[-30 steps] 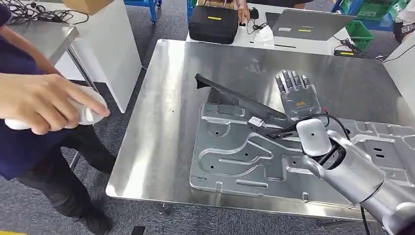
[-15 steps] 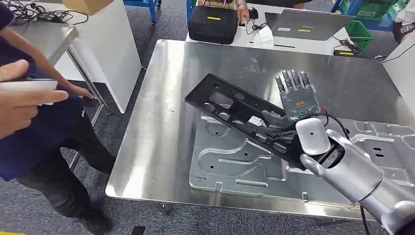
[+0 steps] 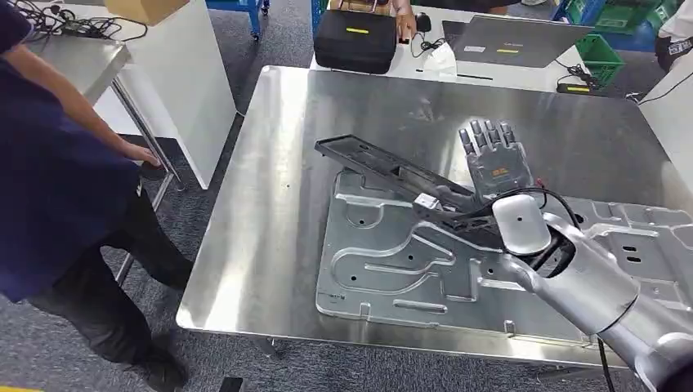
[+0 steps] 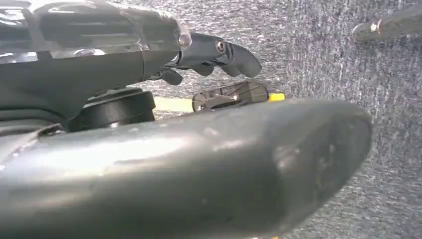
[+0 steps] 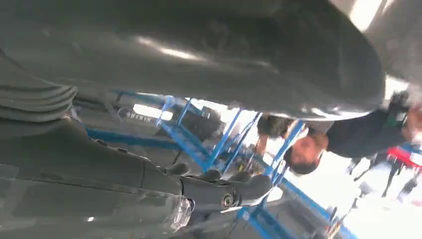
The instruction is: Take the parts from the cabinet and place them on the table.
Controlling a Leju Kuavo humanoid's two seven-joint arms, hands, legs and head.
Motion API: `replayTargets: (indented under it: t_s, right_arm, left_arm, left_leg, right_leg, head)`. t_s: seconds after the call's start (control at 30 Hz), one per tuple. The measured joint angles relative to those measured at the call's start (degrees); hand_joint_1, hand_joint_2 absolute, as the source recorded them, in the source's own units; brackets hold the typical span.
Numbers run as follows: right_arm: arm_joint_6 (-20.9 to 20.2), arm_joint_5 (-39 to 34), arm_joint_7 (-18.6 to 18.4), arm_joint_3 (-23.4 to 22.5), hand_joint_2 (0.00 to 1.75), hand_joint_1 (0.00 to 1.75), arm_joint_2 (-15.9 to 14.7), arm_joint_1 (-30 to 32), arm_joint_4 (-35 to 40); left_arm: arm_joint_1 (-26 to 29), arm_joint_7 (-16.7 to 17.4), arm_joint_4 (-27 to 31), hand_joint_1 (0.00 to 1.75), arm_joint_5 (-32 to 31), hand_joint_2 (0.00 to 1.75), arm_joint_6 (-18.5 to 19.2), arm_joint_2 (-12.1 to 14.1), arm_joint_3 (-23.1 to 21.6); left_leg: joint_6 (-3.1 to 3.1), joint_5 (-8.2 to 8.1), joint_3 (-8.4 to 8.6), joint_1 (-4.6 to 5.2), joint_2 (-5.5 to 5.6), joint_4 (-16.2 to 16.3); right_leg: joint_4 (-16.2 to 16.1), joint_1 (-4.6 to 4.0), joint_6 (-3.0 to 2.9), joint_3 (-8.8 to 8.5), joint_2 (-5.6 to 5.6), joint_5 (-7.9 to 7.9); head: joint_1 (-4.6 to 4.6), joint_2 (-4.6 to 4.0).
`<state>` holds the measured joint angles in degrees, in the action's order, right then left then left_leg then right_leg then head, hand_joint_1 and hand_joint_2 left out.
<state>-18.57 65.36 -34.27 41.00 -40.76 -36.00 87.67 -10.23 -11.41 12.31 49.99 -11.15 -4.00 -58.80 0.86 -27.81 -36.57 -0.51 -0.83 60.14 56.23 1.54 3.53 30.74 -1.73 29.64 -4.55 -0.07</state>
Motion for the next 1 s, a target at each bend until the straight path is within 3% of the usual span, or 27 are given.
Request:
replayTargets:
  t_s: [0.13, 0.2, 0.23, 0.3, 0.37, 0.4, 0.43, 0.47, 0.53, 0.57, 0.63, 0.77, 0.8, 0.83, 0.87, 0.93, 0.97, 1.0]
  right_arm:
    - [-6.19, -13.12, -1.8, 0.35, 0.0, 0.0, 0.46, -0.54, 0.04]
    - [-5.77, -20.28, -3.68, 0.59, 0.0, 0.0, 0.81, -1.01, 0.15]
    - [-3.6, -24.66, -3.12, 0.52, 0.0, 0.0, 1.09, -0.98, 0.31]
    - [8.2, -40.4, 4.59, -1.93, 0.0, 0.0, 2.91, 2.21, 1.93]
    - [29.72, -66.66, 17.29, -6.61, 0.0, 0.0, 5.99, 6.99, 5.69]
    - [42.55, -78.79, 20.63, -8.15, 0.0, 0.0, 6.86, 7.99, 7.43]
    - [52.75, -86.66, 22.19, -9.12, 0.0, 0.0, 7.5, 8.36, 8.95]
    - [59.3, -91.95, 22.99, -9.7, 0.0, 0.0, 7.93, 9.18, 10.01]
    - [58.43, -93.81, 24.66, -10.32, 0.0, 0.0, 8.53, 12.16, 12.31]
    - [57.43, -90.28, 25.66, -10.38, 0.0, 0.0, 9.51, 13.23, 13.78]
    - [57.41, -82.97, 28.2, -11.32, 0.0, 0.0, 11.08, 14.23, 16.59]
    - [57.65, -78.59, 30.14, -13.33, 0.0, 0.0, 12.71, 16.28, 20.34]
    - [57.7, -78.17, 30.16, -13.77, 0.0, 0.0, 13.07, 16.64, 21.07]
    - [57.72, -77.91, 30.4, -14.34, 0.0, 0.0, 13.31, 16.95, 21.99]
    - [57.74, -77.86, 30.69, -14.98, 0.0, 0.0, 13.46, 17.11, 22.6]
    - [57.74, -77.86, 31.32, -16.26, 0.0, 0.0, 14.08, 17.94, 23.67]
    - [57.74, -77.86, 31.39, -16.65, 0.0, 0.0, 14.38, 18.38, 24.13]
    - [57.74, -77.86, 31.39, -17.09, 0.0, 0.0, 14.67, 18.66, 24.48]
  left_arm:
    - [0.01, 0.0, 0.0, 0.0, -0.31, 0.0, 0.28, 0.0, 0.0]
    - [0.04, 0.0, 0.0, 0.0, -0.04, 0.0, 0.28, 0.0, 0.0]
    - [0.08, -0.15, -0.02, 0.0, 0.31, 0.0, 0.24, 0.02, 0.0]
    - [0.75, -1.67, -0.02, 0.0, 1.62, 0.0, -0.81, 0.02, 0.02]
    - [1.57, -2.82, -0.07, 0.0, 2.43, 0.0, -1.62, 0.04, 0.02]
    - [1.94, -3.13, -0.09, 0.0, 2.51, 0.0, -1.83, 0.07, 0.02]
    - [2.24, -3.19, -0.09, 0.0, 2.62, 0.0, -2.1, 0.09, 0.02]
    - [2.45, -3.28, -0.11, 0.0, 2.78, 0.0, -2.19, 0.11, 0.04]
    - [2.73, -3.39, -0.15, 0.0, 3.17, 0.0, -2.34, 0.22, 0.04]
    - [2.74, -3.41, -0.15, 0.0, 3.41, 0.0, -2.43, 0.28, 0.04]
    - [2.74, -3.41, -0.15, 0.0, 3.74, 0.0, -2.56, 0.37, 0.04]
    - [3.04, -3.21, -0.2, 0.0, 3.85, 0.0, -2.6, 0.68, 0.04]
    - [3.02, -3.17, -0.2, 0.0, 3.85, 0.0, -2.6, 0.68, 0.04]
    - [2.99, -3.15, -0.22, 0.0, 3.83, 0.0, -2.6, 0.68, 0.04]
    - [2.98, -3.15, -0.22, 0.0, 3.85, 0.0, -2.6, 0.68, 0.04]
    - [3.01, -3.15, -0.22, 0.0, 3.85, 0.0, -2.6, 0.68, 0.04]
    - [3.02, -3.15, -0.24, 0.0, 3.91, 0.0, -2.6, 0.68, 0.04]
    - [3.03, -3.15, -0.26, 0.0, 4.0, 0.0, -2.6, 0.68, 0.04]
  left_leg:
    - [0.0, 0.0, -0.01, 0.0, -0.06, -0.01]
    - [0.0, 0.0, -0.01, 0.01, -0.16, -0.01]
    - [0.0, 0.0, 0.0, 0.01, -0.18, -0.01]
    - [0.0, -0.01, 0.05, -0.11, -0.17, -0.01]
    - [-0.05, -0.06, 0.07, -0.02, -0.16, 0.0]
    - [-0.04, -0.06, 0.1, -0.01, -0.12, -0.04]
    - [-0.05, -0.07, 0.17, -0.07, -0.03, -0.07]
    - [-0.1, -0.12, 0.2, -0.11, 0.02, -0.09]
    - [-0.18, -0.28, 0.26, -0.01, -0.09, -0.04]
    - [0.06, -0.49, 0.28, 0.27, -0.2, 0.09]
    - [0.18, -0.55, 0.43, 0.39, -0.25, 0.12]
    - [0.83, -0.29, 0.67, 0.42, 0.06, -0.13]
    - [1.29, 0.2, 1.06, -0.12, 0.09, -0.85]
    - [1.46, 0.34, 1.18, -0.03, 0.18, -1.09]
    - [1.58, 0.42, 1.14, -0.01, 0.22, -1.09]
    - [1.62, 0.45, 1.09, 0.2, 0.46, -1.08]
    - [1.61, 0.51, 1.05, 0.27, 0.58, -1.07]
    - [1.6, 0.59, 1.04, 0.35, 0.77, -1.07]
  right_leg:
    - [0.01, 0.0, 0.0, -0.02, 0.0, 0.0]
    - [0.02, 0.0, 0.0, -0.01, 0.03, 0.0]
    - [0.03, -0.01, 0.0, -0.02, 0.02, 0.0]
    - [0.02, -0.13, 0.0, -0.11, -0.01, 0.0]
    - [0.02, -0.06, -0.04, -0.05, -0.01, 0.04]
    - [0.02, -0.05, 0.02, -0.1, -0.04, 0.16]
    - [0.01, -0.07, -0.1, -0.18, -0.12, 0.27]
    - [0.0, -0.1, -0.13, -0.3, -0.13, 0.28]
    - [-0.03, -0.06, -0.11, -0.29, -0.07, 0.24]
    - [-0.13, 0.1, 0.11, -0.22, 0.01, 0.11]
    - [-0.14, 0.2, 0.3, -0.3, 0.02, 0.19]
    - [-0.54, 0.26, 0.85, -0.9, -0.14, -0.14]
    - [-0.32, 0.46, 0.89, -0.71, 0.06, 0.6]
    - [1.22, 0.43, 0.75, -0.36, 0.6, 2.35]
    - [4.48, 0.37, 0.65, 0.94, 0.97, 4.67]
    - [14.33, 0.2, 0.62, 4.85, 1.32, 9.43]
    - [17.2, 0.09, 0.57, 5.97, 1.35, 10.1]
    - [17.16, 0.06, 0.44, 5.76, 1.36, 9.19]
  head:
    - [-0.02, 0.0]
    - [-0.02, 0.02]
    - [0.02, 0.0]
    - [-0.02, 0.0]
    - [-0.11, 0.0]
    - [0.26, 0.0]
    - [0.28, 0.0]
    - [-0.02, 0.0]
    - [-0.35, 0.0]
    - [-0.35, 0.0]
    - [0.55, 0.0]
    - [0.59, 0.0]
    - [0.55, 0.0]
    - [0.24, 0.0]
    - [-0.07, 0.0]
    - [-0.59, 0.0]
    - [-0.63, 0.0]
    - [-0.7, 0.0]
